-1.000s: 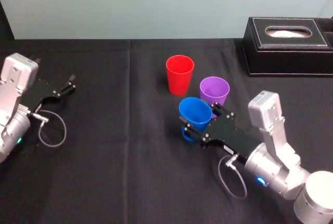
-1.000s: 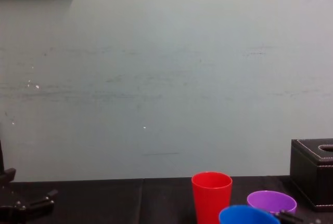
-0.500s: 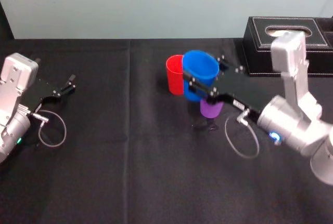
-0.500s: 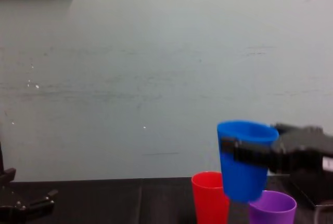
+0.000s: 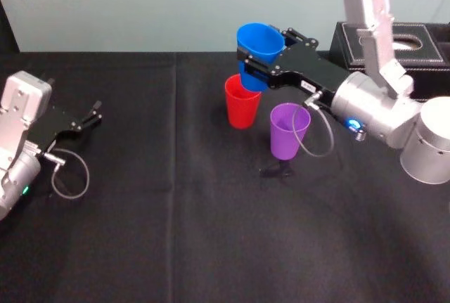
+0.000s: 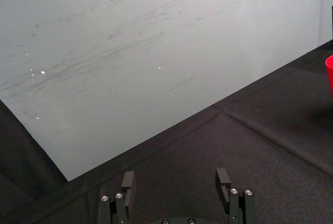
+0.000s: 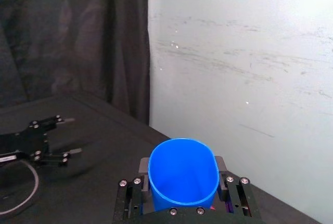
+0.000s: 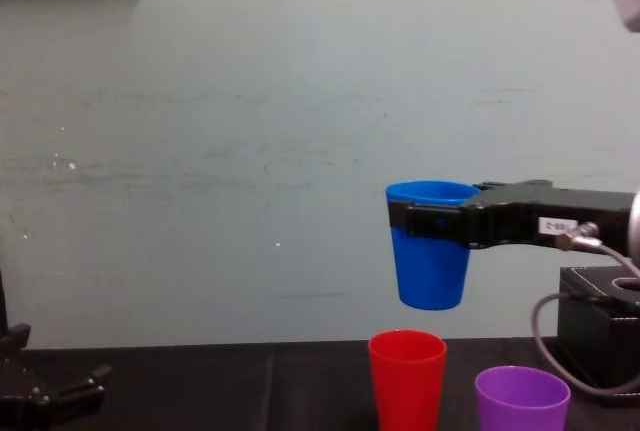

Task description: Stack the three plastic cups sequentially using one hand.

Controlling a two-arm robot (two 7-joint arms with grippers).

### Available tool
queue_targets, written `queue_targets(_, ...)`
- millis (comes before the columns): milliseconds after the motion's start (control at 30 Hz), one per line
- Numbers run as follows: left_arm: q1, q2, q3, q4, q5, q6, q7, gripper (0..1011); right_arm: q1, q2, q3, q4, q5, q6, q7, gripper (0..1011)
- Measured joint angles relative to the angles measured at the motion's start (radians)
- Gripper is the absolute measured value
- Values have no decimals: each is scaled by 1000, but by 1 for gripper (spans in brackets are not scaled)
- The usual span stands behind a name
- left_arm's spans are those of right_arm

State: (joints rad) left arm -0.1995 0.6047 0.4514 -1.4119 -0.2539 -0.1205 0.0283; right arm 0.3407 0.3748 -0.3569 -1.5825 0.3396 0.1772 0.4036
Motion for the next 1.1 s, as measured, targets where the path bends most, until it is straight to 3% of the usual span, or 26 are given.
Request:
queue_targets(467, 0, 0, 0, 0, 0, 0, 0, 1005, 90, -59, -41, 163, -15, -32, -18, 718)
queue_targets(1100, 0, 0, 0, 0, 0, 0, 0, 1005, 97, -77, -49, 233, -32, -62, -18, 719)
